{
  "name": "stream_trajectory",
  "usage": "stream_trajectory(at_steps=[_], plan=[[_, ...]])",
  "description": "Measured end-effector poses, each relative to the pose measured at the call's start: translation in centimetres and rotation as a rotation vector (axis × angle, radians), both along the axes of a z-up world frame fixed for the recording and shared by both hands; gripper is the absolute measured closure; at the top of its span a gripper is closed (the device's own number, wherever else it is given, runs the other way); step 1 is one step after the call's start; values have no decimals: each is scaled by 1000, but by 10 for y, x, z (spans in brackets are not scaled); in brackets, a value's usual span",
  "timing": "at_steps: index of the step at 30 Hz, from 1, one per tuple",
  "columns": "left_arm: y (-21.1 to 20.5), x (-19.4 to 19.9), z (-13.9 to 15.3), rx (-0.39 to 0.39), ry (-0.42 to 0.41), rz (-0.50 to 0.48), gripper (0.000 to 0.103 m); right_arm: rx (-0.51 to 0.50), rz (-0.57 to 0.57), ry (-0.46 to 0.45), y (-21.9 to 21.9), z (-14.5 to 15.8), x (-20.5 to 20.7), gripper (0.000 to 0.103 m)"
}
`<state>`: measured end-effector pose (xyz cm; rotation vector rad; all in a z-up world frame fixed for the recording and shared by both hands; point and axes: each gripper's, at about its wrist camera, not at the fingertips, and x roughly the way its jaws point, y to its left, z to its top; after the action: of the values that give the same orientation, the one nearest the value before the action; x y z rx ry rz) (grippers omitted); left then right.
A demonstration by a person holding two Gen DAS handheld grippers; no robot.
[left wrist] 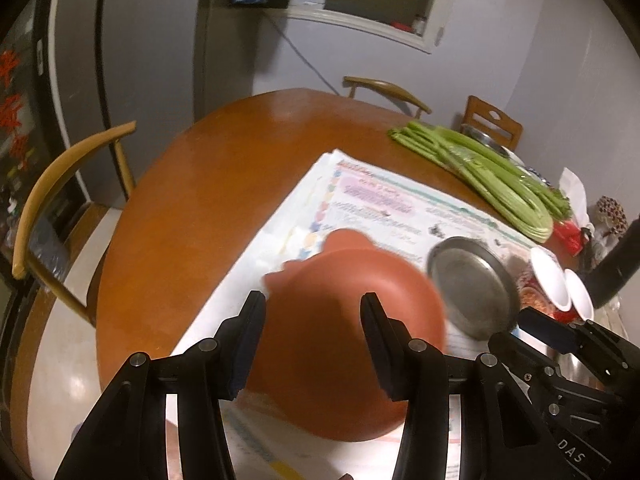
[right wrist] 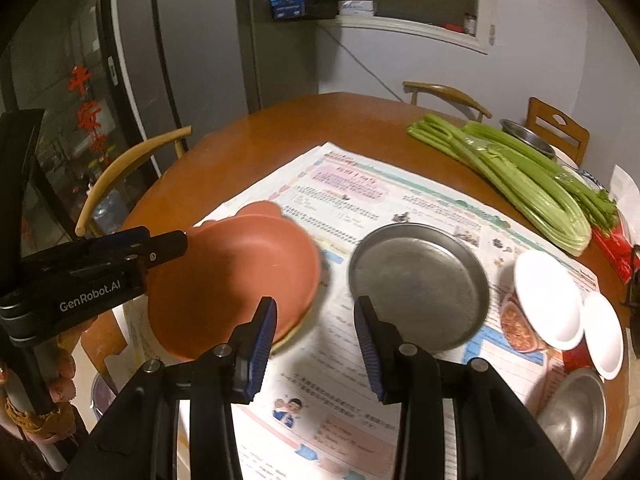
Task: Organize plates and bowls
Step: 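Lower the orange plate onto the yellow plate and open the left tool, then move the left tool to the rim of the grey metal plate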
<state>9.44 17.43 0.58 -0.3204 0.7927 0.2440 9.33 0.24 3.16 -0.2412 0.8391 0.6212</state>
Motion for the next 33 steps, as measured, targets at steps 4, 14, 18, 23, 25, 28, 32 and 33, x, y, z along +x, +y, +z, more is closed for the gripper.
stream_trajectory(at_steps=[4, 14, 18, 23, 25, 28, 32, 33], plan=[[-20, 10, 13, 6, -15, -49, 52, 30, -42, -6, -21, 9, 5, 63], [-64, 42, 33, 23, -23, -165, 52, 96, -146, -11, -72, 22, 19, 63], [-76, 56, 31, 32, -3, -197, 52, 121, -177, 8, -89, 19, 25, 63], [-87, 74, 24, 22, 28, -236, 52, 142, -211, 42, -105, 12, 33, 63], [-91, 80, 20, 19, 40, -250, 52, 148, -220, 59, -107, 6, 35, 63], [-95, 89, 13, 22, 58, -268, 52, 153, -232, 84, -110, -2, 40, 63], [-98, 103, 1, 20, 92, -282, 52, 151, -240, 110, -110, -13, 46, 63], [-98, 105, -2, 19, 99, -283, 52, 149, -238, 116, -109, -16, 47, 63]])
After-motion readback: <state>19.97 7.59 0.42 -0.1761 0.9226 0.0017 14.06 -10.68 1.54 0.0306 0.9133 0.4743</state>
